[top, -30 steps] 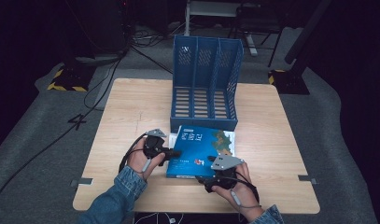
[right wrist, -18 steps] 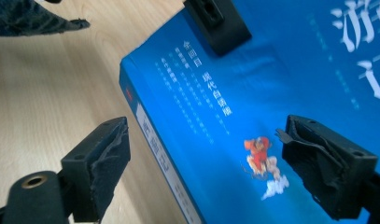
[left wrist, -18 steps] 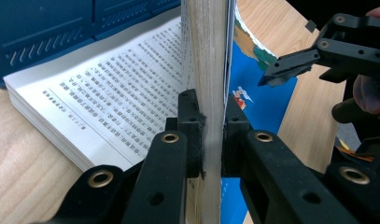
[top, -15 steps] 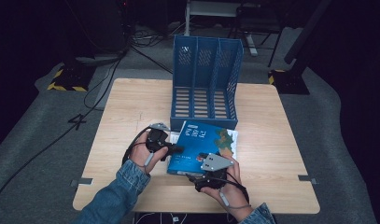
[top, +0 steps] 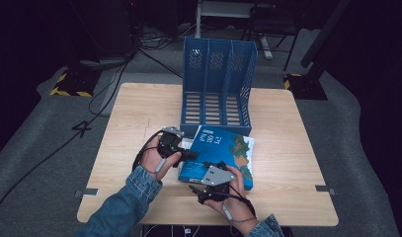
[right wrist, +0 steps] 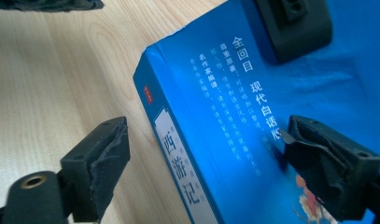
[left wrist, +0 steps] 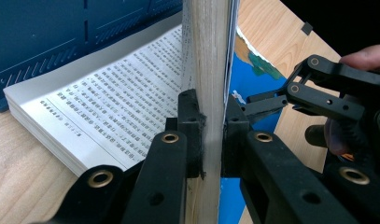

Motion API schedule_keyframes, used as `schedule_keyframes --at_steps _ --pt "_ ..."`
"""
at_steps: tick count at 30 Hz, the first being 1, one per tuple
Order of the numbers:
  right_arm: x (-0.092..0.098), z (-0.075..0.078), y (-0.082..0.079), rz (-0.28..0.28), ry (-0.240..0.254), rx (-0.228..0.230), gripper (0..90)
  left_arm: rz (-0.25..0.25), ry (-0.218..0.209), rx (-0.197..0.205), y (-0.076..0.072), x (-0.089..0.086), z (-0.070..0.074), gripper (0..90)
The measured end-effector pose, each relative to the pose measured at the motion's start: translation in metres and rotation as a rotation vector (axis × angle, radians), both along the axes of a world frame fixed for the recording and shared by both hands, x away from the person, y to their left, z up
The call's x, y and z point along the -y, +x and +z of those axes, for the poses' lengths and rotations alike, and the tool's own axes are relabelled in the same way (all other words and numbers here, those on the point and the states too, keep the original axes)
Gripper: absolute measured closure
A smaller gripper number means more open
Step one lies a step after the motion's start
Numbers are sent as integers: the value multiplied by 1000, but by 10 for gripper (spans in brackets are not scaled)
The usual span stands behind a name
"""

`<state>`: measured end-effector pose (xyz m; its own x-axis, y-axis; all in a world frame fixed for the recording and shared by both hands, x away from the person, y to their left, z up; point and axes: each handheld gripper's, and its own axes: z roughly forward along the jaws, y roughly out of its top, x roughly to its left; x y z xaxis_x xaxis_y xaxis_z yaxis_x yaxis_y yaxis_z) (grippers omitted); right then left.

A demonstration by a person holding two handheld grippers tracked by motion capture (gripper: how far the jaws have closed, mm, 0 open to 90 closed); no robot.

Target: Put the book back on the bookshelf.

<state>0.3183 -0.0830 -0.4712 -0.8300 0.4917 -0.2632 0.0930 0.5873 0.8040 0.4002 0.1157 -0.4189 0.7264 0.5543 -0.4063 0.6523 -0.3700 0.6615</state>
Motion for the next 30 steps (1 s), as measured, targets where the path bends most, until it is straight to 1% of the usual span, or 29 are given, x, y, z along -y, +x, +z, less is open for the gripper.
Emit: schedule_keyframes --at_steps 6,7,8,10,12,13,14,15,17,18,20,21,22,23,24,25,26,28,29,30 --pt "-11 -7 -2 -38 -41 76 52 7 -9 -28 0 2 0 825" --pt "-12 -8 -2 -54 -42 85 36 6 -10 -30 0 2 0 825" --pt "-12 -8 -2 -54 -42 85 36 6 -10 -30 0 2 0 825" --pt "-15 -11 -1 -74 -55 100 4 7 -6 -28 0 4 0 825" --pt "-18 -12 0 -90 -74 126 2 8 -2 -28 0 4 0 825" --pt "-21 -15 0 -98 -104 156 2 7 4 -35 1 4 -1 825" --pt "-21 -15 0 -98 -104 156 2 7 4 -35 1 4 -1 825" --pt "-22 -16 0 -100 -113 167 2 8 10 -34 1 4 -1 825" --pt "-23 -18 3 -106 -146 193 1 11 10 -33 1 4 -3 824" --pt "-24 -18 4 -109 -154 197 0 15 13 -30 1 5 -3 824" --pt "-24 -19 5 -108 -160 198 0 18 16 -27 1 4 -4 824" --pt "-25 -20 5 -110 -162 207 0 20 13 -28 2 4 -5 824" --pt "-25 -23 5 -117 -158 221 0 20 12 -37 3 4 -6 824" --pt "-27 -27 5 -127 -170 255 0 27 15 -42 3 4 -7 824" --pt "-28 -30 4 -128 -194 280 0 25 17 -45 3 3 -7 824" --pt "-29 -32 4 -132 -204 294 0 27 13 -48 4 3 -8 824" --pt "-30 -34 4 -140 -204 303 0 29 12 -50 4 3 -9 824" --pt "-30 -34 6 -151 -204 301 0 30 14 -49 3 3 -9 824" --pt "-30 -33 8 -154 -211 302 0 31 15 -50 3 3 -9 824" --pt "-31 -33 8 -151 -228 301 0 32 20 -47 3 3 -9 824"
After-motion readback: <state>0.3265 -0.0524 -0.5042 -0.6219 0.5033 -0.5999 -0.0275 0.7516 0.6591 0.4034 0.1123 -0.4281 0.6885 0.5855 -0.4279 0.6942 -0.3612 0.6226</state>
